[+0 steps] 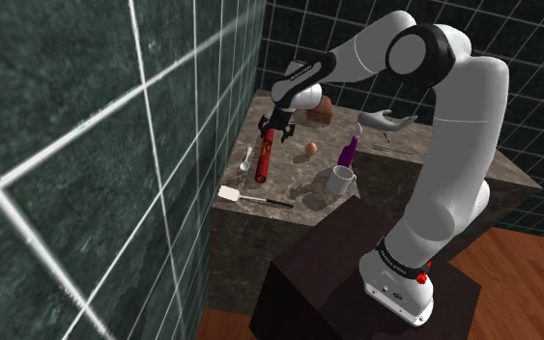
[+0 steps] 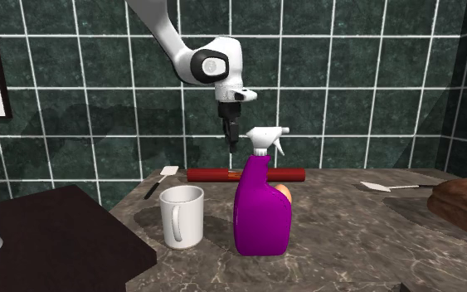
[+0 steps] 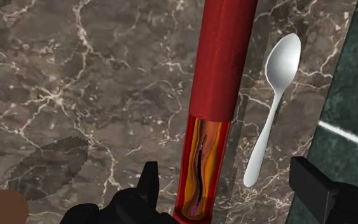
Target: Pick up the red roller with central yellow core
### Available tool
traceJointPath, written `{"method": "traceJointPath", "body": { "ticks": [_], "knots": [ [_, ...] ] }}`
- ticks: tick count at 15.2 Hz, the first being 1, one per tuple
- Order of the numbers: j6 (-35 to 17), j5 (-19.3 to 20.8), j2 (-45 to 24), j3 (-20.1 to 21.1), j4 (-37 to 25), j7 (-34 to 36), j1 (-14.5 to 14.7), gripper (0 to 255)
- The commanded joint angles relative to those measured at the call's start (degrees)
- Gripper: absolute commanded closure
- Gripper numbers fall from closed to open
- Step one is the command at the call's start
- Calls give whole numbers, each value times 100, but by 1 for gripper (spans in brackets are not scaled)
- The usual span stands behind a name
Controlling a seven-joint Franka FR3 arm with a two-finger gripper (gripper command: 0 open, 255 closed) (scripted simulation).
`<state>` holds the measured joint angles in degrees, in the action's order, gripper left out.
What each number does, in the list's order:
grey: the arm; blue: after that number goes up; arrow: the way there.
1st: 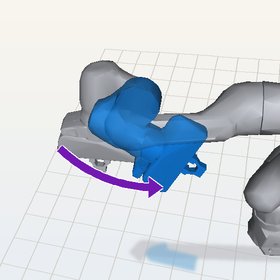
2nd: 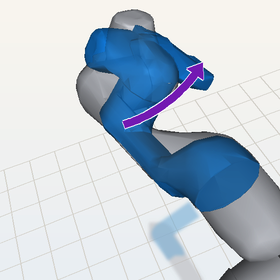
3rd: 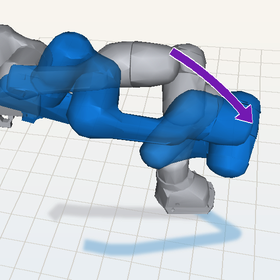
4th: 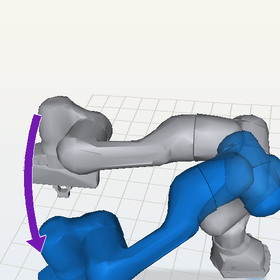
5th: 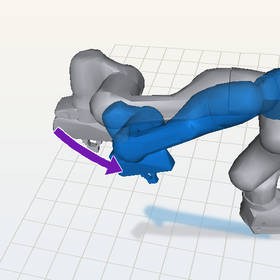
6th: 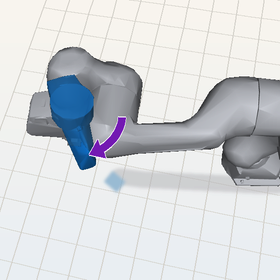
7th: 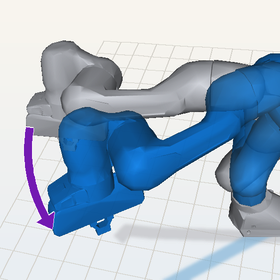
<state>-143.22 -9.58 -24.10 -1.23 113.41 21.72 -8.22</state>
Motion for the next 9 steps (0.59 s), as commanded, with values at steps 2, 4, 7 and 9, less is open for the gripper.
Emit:
{"method": "traceJointPath", "body": {
  "ticks": [2,4,7,9],
  "knots": [
    [-98,-119,-681,-13,-586,75,-81,0],
    [-130,-192,-1118,-19,-993,128,-140,0],
    [-184,-245,-1489,-14,-1312,161,-189,0],
    [-277,-261,-1607,1,-1337,140,-198,0]
  ]
}}
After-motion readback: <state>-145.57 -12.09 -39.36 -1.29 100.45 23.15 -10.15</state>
